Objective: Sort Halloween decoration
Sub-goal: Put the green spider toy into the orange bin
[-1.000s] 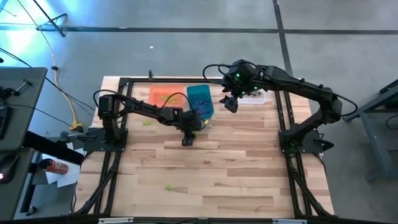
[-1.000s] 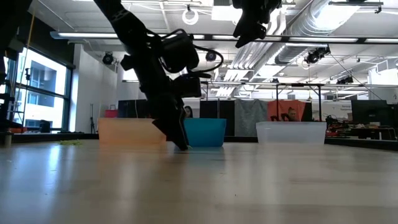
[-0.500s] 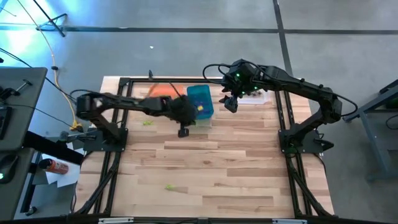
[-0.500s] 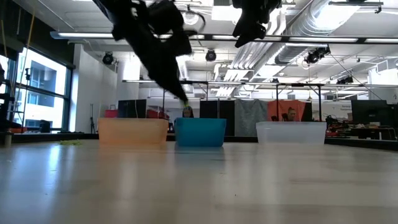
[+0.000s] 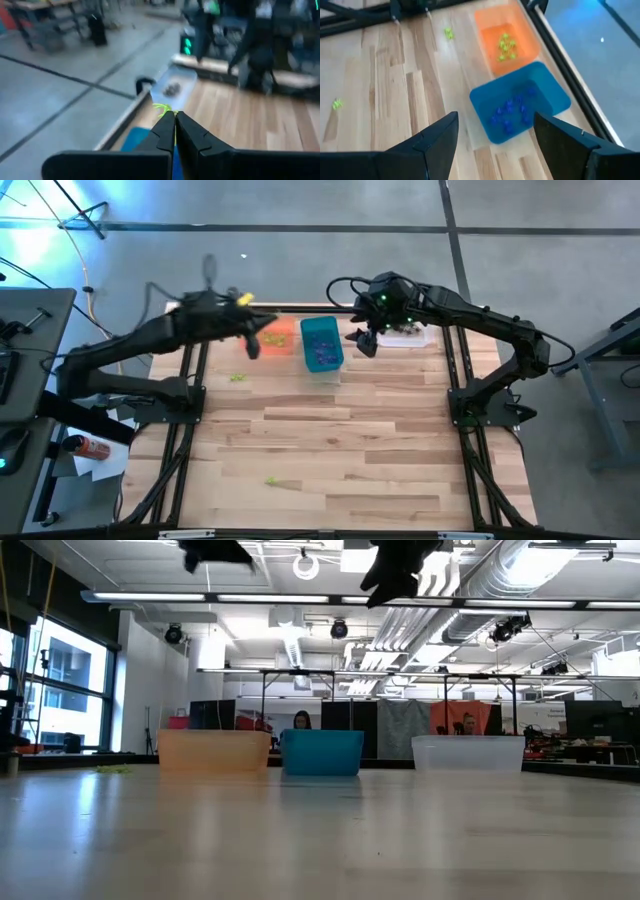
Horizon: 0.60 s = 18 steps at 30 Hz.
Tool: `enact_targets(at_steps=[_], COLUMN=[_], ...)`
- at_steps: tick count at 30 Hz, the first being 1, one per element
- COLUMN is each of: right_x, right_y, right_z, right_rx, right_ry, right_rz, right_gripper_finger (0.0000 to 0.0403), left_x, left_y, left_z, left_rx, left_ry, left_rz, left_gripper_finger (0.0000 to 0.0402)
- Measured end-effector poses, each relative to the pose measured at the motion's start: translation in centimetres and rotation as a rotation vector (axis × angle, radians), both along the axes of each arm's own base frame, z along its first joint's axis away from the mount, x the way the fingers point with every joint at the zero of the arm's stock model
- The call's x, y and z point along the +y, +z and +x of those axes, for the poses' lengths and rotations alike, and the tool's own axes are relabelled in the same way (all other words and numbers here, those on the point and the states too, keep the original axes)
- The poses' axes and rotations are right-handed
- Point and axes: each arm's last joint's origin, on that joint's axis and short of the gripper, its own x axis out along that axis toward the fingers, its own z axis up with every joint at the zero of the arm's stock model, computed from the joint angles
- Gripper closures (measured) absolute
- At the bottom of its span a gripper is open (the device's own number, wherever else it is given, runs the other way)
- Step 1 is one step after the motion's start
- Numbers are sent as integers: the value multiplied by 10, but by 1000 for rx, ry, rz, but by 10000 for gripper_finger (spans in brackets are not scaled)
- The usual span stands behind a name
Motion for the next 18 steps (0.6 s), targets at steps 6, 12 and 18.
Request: enact_targets(at_steps=[6, 12, 18], right_x=[-2, -2, -2], right_y=[5, 7, 7], right_z=[4, 6, 6], right_rx=[-67, -90, -89], right_ry=[1, 2, 2], right_rz=[-26, -35, -34], right_gripper_finger=[147, 147, 147], left_x=[-16, -19, -7], left_y=[13, 15, 9], left_z=[-33, -43, -34], left_rx=[-127, -176, -221], left_ry=[4, 14, 225], left_rz=[9, -14, -203], left_gripper_finger=[401, 401, 401])
